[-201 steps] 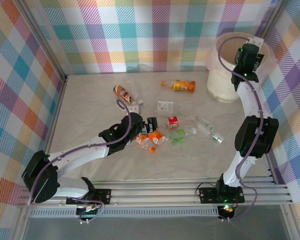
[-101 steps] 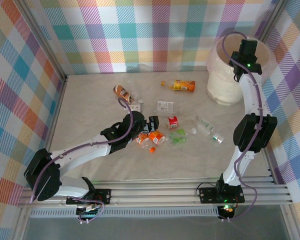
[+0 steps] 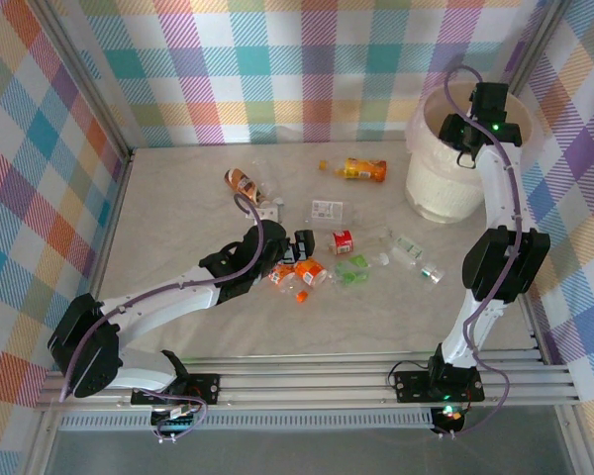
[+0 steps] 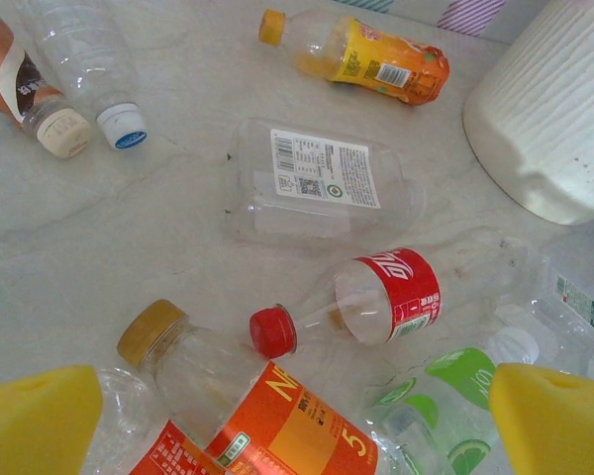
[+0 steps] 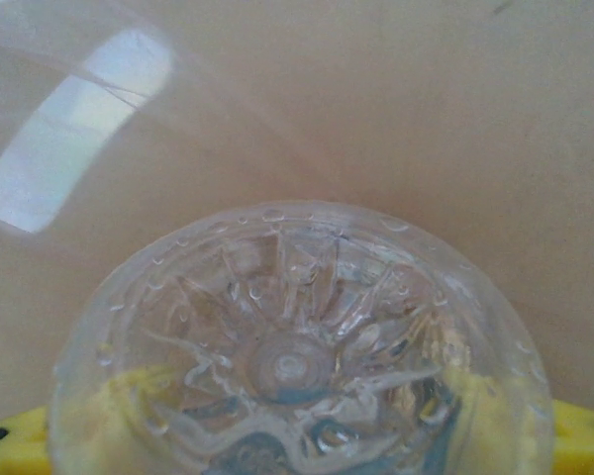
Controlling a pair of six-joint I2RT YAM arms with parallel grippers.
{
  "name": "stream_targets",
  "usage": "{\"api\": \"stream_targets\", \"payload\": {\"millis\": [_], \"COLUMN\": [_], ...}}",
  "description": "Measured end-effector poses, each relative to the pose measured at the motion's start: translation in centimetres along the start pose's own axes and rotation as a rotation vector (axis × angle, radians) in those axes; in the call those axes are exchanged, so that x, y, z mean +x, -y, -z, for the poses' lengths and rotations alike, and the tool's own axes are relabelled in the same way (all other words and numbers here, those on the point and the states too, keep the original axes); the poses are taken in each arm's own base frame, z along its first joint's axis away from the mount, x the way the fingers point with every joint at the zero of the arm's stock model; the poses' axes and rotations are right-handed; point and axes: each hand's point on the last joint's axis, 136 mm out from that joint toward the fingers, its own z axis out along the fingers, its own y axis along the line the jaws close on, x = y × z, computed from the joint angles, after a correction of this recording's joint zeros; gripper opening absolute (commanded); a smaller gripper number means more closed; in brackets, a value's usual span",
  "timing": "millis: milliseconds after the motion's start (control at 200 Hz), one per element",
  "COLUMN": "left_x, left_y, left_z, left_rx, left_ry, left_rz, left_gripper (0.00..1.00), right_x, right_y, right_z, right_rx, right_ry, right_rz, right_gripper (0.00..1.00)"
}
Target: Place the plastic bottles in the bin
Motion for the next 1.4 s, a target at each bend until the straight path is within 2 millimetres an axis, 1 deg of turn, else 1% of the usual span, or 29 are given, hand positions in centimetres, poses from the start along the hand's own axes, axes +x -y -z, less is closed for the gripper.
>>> {"api": "stream_targets", "payload": {"millis": [90, 145, 275, 345, 530, 600, 670, 735, 810, 960, 1065, 1140, 1225, 1400], "left_x": [0.2, 0.3, 0.1, 0.0, 0.0, 0.0, -0.2, -0.3, -0.4, -0.1, 0.0, 0.1, 0.2, 0.3], "left_y": [-0.2, -0.2, -0.4, -0.6, -1.2, -1.4, -1.4, -1.5, -1.7, -2.2, -2.4, -2.6, -2.9, -3.5], "left_z": [0.0, 0.0, 0.0, 0.0, 0.1, 0.2, 0.3, 0.4, 0.7, 1.0, 1.2, 1.4, 1.7, 2.2], "left_rx": [-0.007, -0.008, -0.019, -0.029, -0.062, -0.068, -0.069, -0.072, -0.078, -0.090, -0.088, -0.087, -0.085, -0.092], "left_ry": [-0.009, -0.010, -0.002, 0.005, 0.009, 0.014, 0.019, 0.024, 0.030, 0.027, 0.029, 0.031, 0.036, 0.052], "left_rz": [0.000, 0.005, 0.017, 0.021, 0.038, 0.049, 0.062, 0.071, 0.083, 0.090, 0.106, 0.119, 0.140, 0.167], "left_gripper": [1.00, 1.00, 1.00, 1.00, 1.00, 1.00, 1.00, 1.00, 1.00, 1.00, 1.00, 1.00, 1.00, 1.00], "right_x": [0.0, -0.2, -1.5, -1.9, -1.8, -1.4, -1.0, -1.0, -1.1, -1.5, -1.1, -0.2, 1.5, 5.9], "right_y": [0.5, 0.9, 1.8, 2.1, 2.6, 2.7, 2.7, 2.5, 2.2, 1.6, 1.3, 1.1, 0.4, -2.5], "right_z": [0.2, 0.5, 1.5, 1.9, 2.0, 2.1, 2.5, 3.2, 4.6, 8.4, 11.1, 12.9, 15.0, 20.4], "right_rx": [0.026, 0.046, 0.093, 0.106, 0.126, 0.128, 0.124, 0.105, 0.082, 0.028, -0.012, -0.047, -0.116, -0.374], "right_ry": [-0.004, -0.005, 0.018, 0.026, 0.023, 0.016, 0.014, 0.026, 0.042, 0.101, 0.140, 0.156, 0.170, 0.221], "right_rz": [0.001, -0.001, 0.001, 0.000, 0.000, 0.000, 0.001, 0.000, -0.003, -0.008, -0.010, -0.011, -0.012, -0.027], "right_gripper": [0.66, 0.69, 0.76, 0.79, 0.89, 0.92, 0.97, 0.99, 1.00, 1.00, 1.00, 1.00, 1.00, 1.00]}}
